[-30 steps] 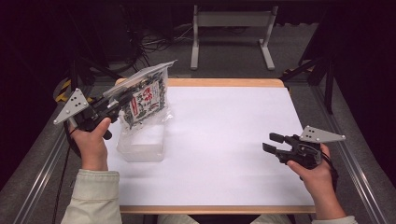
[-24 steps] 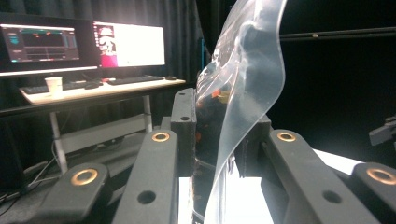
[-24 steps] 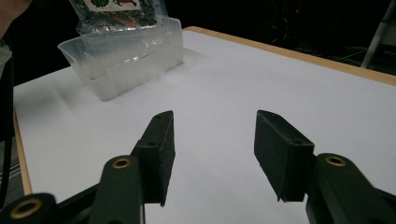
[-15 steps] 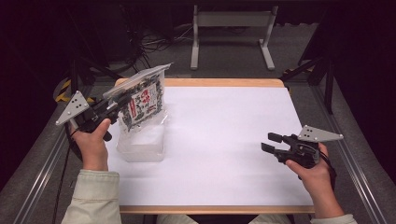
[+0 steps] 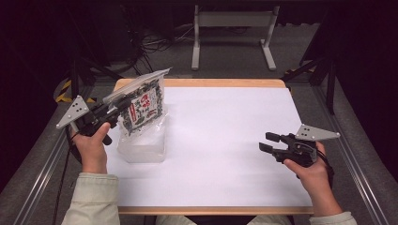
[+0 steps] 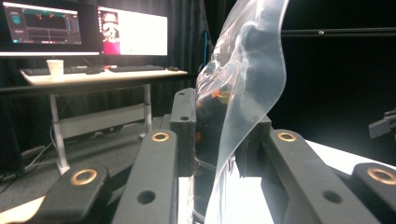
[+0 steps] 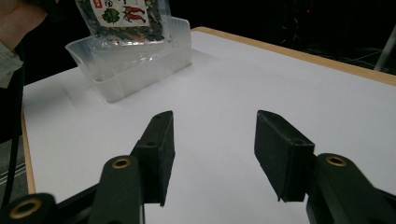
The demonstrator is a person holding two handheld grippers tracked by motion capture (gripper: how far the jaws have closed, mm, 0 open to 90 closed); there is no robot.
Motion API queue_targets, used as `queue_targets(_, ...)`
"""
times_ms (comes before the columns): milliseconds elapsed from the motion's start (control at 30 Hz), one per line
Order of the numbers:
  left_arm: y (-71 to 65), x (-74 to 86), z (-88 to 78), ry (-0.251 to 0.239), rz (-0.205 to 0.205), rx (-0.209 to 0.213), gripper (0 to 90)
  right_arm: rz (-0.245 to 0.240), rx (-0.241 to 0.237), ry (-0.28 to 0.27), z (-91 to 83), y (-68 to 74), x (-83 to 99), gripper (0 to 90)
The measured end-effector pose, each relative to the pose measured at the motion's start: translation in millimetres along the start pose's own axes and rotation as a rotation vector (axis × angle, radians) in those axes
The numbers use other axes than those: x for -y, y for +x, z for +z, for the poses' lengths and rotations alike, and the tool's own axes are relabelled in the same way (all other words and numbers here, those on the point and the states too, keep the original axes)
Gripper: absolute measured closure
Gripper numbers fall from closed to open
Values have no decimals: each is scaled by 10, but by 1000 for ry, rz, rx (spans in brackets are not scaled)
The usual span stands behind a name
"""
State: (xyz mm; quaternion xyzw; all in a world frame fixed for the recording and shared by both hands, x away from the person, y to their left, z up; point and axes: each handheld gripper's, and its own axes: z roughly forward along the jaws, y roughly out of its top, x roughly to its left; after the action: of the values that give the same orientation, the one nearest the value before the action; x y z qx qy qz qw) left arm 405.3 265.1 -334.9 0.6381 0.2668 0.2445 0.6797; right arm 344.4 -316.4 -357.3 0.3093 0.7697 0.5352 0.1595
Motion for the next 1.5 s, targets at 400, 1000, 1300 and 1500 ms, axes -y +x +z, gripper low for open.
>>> queue_targets(400, 26, 77, -37, 21, -14, -14, 733, 1, -16, -2, 53, -5, -13, 486)
queue_targets(1000, 42, 206, 99, 123, 6, -16, 728, 1, -14, -3, 51, -5, -17, 482)
queue_targets(1300, 118, 283, 50, 125, -37, -35, 728, 3, -10, -4, 46, -6, -16, 480)
queue_targets(1500, 129, 307, 20, 122, -47, -60, 726, 1, -2, -7, 34, -10, -22, 477)
